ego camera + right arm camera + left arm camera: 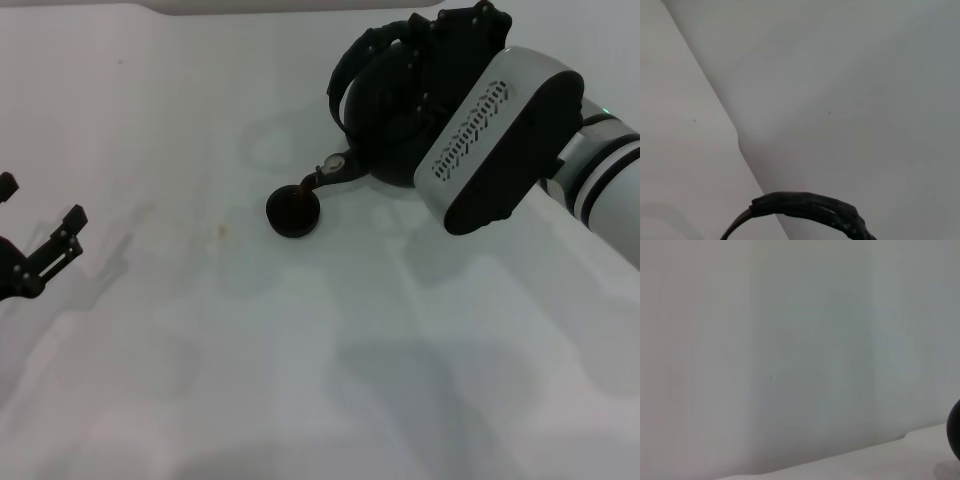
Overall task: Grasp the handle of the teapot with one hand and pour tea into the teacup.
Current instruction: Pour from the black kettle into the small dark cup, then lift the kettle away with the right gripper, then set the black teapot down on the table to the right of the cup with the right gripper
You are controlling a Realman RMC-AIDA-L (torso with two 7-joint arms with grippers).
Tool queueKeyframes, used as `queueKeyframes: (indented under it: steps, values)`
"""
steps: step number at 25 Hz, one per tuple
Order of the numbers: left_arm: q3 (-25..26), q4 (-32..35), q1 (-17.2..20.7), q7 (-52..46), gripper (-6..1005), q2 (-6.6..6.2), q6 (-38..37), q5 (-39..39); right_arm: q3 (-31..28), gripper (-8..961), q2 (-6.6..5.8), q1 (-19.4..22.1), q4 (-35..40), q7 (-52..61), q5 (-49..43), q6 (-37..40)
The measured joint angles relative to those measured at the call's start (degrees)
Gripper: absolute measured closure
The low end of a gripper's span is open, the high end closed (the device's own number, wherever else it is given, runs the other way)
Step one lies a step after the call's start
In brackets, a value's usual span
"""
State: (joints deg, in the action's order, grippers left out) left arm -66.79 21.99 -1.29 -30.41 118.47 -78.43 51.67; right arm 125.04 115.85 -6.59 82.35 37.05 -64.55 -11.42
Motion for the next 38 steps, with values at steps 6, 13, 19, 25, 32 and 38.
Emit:
queueKeyframes:
  steps: [6,13,19,25,32,38]
  values:
    - [0.0,-0.1,-0.03,0.0,126,0.0,0.56,0.01,-1.72,853,-0.2,0.46,-0.26,3.6,0.18,3.08]
    - [0.58,-0.11,0.31,0.59,127,0.0,0.65,0.09,-5.61,854,-0.26,2.58,-0.63,7.56,1.09,11.26]
    - [0.76,-0.11,0.04,0.61,127,0.0,0.65,0.2,-10.03,854,-0.2,4.7,-1.45,7.69,6.83,19.94]
    - [0.8,0.09,-0.03,0.62,126,0.0,0.51,0.39,-14.89,854,-0.19,5.64,-3.66,7.71,12.1,26.75]
    - [0.73,0.25,-0.12,0.62,126,0.0,0.18,0.4,-20.87,855,-0.25,6.0,-8.78,7.74,13.93,32.21]
    - [0.7,0.4,-0.34,0.62,127,0.0,0.14,0.4,-25.62,855,-0.28,6.48,-13.38,7.5,17.18,40.11]
